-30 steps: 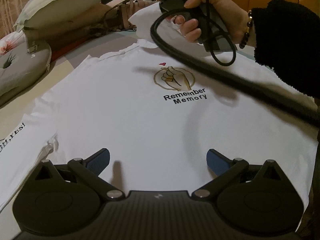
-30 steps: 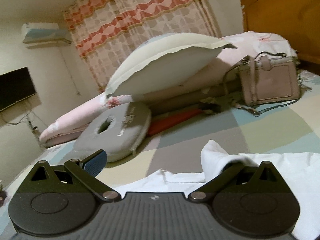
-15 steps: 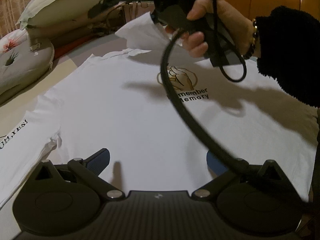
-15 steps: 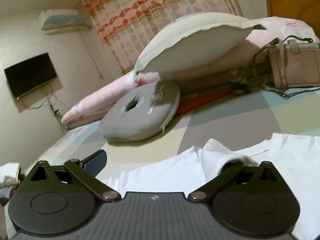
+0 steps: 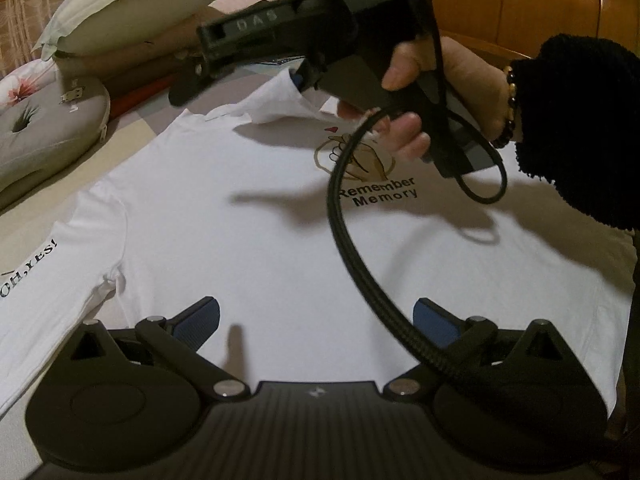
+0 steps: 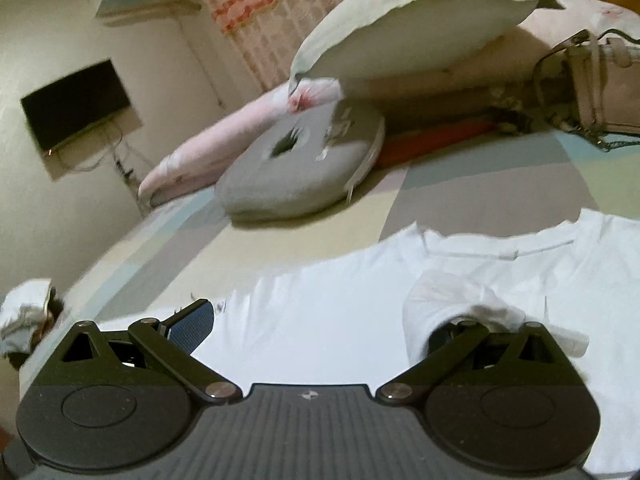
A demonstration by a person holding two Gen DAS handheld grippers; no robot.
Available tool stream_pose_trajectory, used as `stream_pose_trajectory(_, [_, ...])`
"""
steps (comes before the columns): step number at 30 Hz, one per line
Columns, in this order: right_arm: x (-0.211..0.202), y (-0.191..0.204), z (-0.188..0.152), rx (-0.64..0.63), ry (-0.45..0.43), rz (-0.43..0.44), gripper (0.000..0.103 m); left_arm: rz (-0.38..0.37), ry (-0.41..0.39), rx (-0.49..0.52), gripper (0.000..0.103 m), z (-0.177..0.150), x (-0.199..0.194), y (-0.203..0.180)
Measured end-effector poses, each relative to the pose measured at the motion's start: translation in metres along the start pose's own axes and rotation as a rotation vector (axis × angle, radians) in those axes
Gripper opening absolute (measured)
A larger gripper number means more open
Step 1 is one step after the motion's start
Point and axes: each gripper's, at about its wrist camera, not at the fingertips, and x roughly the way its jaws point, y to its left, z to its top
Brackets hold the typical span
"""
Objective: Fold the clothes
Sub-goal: 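Lay the sleeve flat on the shirt body and open the right gripper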
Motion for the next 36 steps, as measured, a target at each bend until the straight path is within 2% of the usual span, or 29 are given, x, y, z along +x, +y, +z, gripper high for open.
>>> stream_pose_trajectory(15, [-0.015, -0.035, -0.01, 0.169, 0.02, 0.014, 0.103, -0.001, 0.007, 0.013, 0.102, 0.0, 0.005, -0.002])
stream_pose_trajectory(22, [-0.013, -0.062, -0.01, 0.466, -0.006, -0.01, 0.103, -0.004, -0.003, 0.013, 0.102, -0.002, -0.001, -0.006])
stream_pose_trajectory(25, [-0.018, -0.078, -0.02, 0.611, -0.039, 0.009, 0.103, -0.006, -0.009, 0.011, 0.102, -0.002, -0.003, -0.006])
stream_pose_trajectory(27, [-0.024, -0.085, -0.023, 0.652, -0.095, 0.014, 0.103, -0.007, -0.01, 0.01, 0.102, -0.002, -0.004, -0.006])
stream_pose_trajectory(30, [-0.024, -0.087, -0.021, 0.678, -0.123, 0.039, 0.103, -0.006, -0.006, 0.015, 0.102, -0.002, -0.004, -0.008])
stream_pose_trajectory(33, [-0.017, -0.075, -0.009, 0.617, -0.135, 0.075, 0.103, -0.005, -0.006, 0.015, 0.102, -0.002, -0.005, -0.009])
stream_pose_trajectory(36, [-0.007, -0.054, 0.002, 0.548, -0.112, 0.143, 0.103, -0.01, -0.011, 0.01, 0.102, -0.002, -0.006, -0.009])
